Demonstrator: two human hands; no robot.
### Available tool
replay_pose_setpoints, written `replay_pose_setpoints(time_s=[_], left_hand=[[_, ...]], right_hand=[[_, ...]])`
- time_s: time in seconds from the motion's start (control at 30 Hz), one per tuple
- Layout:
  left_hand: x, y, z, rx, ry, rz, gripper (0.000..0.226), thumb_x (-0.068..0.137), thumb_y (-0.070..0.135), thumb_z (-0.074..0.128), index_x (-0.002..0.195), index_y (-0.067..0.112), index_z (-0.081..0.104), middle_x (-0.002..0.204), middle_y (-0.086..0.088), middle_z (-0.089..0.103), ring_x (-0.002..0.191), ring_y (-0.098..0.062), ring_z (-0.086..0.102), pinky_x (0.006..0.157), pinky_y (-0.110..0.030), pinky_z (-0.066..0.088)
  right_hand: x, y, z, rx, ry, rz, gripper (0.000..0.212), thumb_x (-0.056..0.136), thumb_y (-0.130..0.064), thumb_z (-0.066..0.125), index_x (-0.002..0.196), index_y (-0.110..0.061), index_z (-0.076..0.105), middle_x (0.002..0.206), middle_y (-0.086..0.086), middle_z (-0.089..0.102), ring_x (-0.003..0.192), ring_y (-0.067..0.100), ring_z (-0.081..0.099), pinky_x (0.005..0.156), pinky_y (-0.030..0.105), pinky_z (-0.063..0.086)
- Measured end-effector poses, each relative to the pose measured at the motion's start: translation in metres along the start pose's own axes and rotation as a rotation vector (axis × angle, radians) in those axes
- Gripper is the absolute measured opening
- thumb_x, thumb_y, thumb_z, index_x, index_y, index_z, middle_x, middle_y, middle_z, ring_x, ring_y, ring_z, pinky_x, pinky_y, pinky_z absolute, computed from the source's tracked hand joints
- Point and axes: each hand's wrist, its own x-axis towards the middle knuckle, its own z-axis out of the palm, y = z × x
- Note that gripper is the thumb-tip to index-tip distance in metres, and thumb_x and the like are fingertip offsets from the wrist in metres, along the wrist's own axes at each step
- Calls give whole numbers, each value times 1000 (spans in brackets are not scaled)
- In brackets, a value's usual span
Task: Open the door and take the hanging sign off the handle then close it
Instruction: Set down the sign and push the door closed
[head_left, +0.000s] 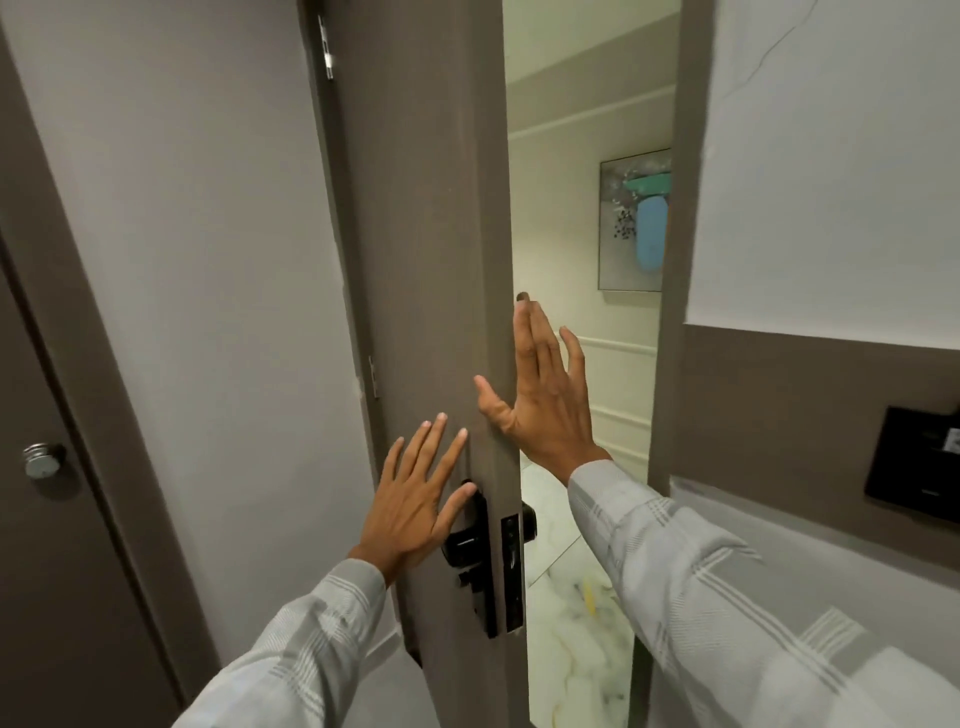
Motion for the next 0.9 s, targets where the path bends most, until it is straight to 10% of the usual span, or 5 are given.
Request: replay_pose_setpoints(time_s=[0.67,0.9], left_hand=[[148,73,119,-265,-202,287,67,90,67,2,147,39,-18,159,5,-24,151,-21,-15,122,-49,-4],[171,87,157,-293,-222,293,68,91,70,3,143,39,-28,156,2,-34,146,-22,-23,114,-50,-16]], right_hand=[[11,136,-32,-1117,-423,25,65,107,-45,15,157,-5,0,167,13,-3,154,23,-6,113,45,-25],[22,146,-21,-1170,-460,59,64,108,-44,14,157,-3,14,166,17,7,154,25,-1,123,44,-8]])
